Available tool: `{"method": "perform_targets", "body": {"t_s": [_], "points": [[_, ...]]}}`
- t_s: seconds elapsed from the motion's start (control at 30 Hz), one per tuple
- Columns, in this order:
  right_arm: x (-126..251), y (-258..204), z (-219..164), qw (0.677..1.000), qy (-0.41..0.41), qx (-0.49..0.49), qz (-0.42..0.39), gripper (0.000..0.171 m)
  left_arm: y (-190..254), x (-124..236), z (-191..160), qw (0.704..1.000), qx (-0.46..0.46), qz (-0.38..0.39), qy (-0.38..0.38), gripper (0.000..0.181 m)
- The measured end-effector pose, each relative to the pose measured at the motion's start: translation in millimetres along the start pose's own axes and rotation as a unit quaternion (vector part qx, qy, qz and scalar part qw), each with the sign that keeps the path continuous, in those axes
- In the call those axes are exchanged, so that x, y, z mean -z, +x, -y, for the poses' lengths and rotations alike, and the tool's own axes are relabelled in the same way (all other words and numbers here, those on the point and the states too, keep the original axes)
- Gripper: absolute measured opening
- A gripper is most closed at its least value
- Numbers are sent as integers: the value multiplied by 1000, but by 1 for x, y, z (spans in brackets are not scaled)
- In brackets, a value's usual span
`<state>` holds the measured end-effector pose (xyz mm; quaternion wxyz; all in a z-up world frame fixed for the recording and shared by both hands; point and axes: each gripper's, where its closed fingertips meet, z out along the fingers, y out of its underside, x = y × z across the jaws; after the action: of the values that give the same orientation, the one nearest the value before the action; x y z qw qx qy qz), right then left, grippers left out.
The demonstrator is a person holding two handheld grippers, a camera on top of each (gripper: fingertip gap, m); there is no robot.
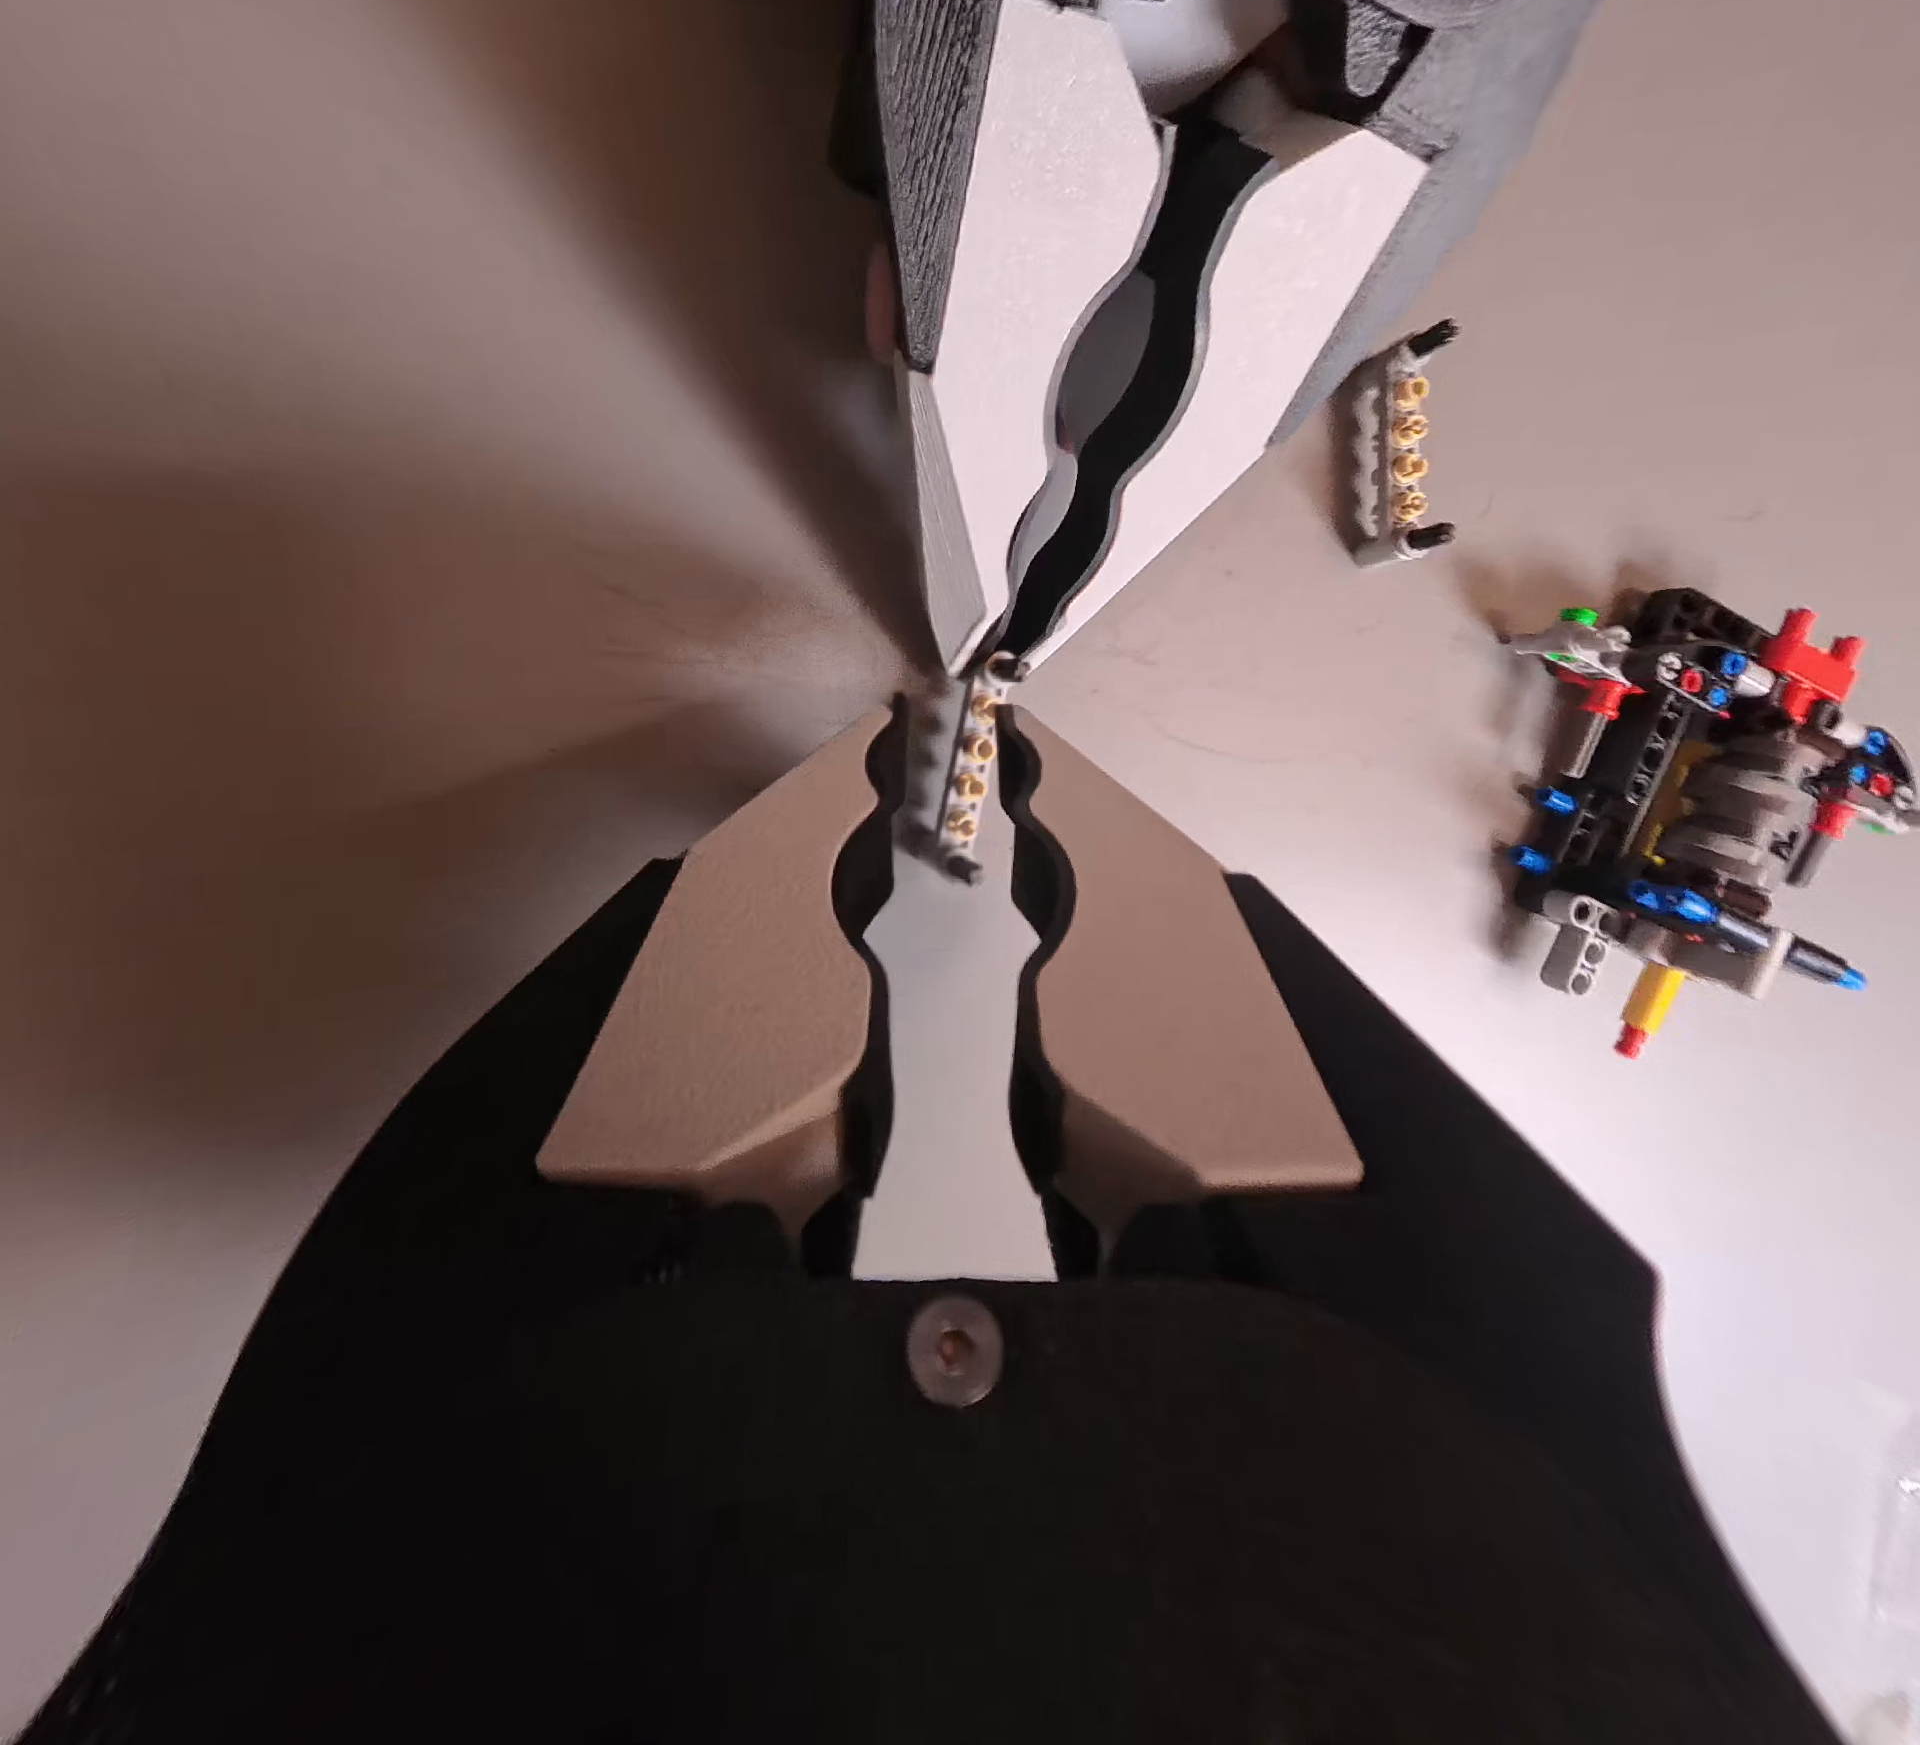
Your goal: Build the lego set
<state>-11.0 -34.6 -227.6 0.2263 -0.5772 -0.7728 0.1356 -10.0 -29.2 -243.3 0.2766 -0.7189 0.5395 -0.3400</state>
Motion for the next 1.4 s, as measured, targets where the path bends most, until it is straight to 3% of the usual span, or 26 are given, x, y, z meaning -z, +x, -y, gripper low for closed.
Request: {"method": "perform_targets", "body": {"t_s": [0.03,0.23,0.4,0.47,0.6,0.73,0.83,0.9,0.97,1.23,1.33,1.4], "points": [[5,1,1,1000,17,-14,-4,17,-2,1,0,1000,5,4,3,6],[16,13,-31,992,70,-102,-39,25,-14,4,-4,998,-22,53,-7,7],[2,16,-24,985,126,-116,-36,27,-14,10,-6,996,-41,76,-6,30],[-2,16,-21,985,133,-106,-25,5,-17,22,-3,996,-28,86,19,31],[15,39,-24,979,171,-107,-33,5,-46,63,10,982,5,162,96,27],[26,77,-51,977,165,-130,-39,5,-79,81,-12,970,36,229,74,35],[17,89,-52,980,159,-118,-22,5,-89,73,-20,973,62,214,53,32],[4,91,-52,985,138,-102,-13,6,-90,65,-27,976,67,206,28,13],[-4,93,-50,988,132,-80,-21,6,-91,63,-29,975,55,214,15,6],[-5,96,-48,984,154,-88,-23,6,-86,59,-28,978,51,199,13,7],[-1,97,-44,978,182,-98,-28,13,-87,63,-22,975,45,214,34,23],[8,98,-38,969,219,-115,-27,24,-86,75,-7,969,39,227,91,32]]}}
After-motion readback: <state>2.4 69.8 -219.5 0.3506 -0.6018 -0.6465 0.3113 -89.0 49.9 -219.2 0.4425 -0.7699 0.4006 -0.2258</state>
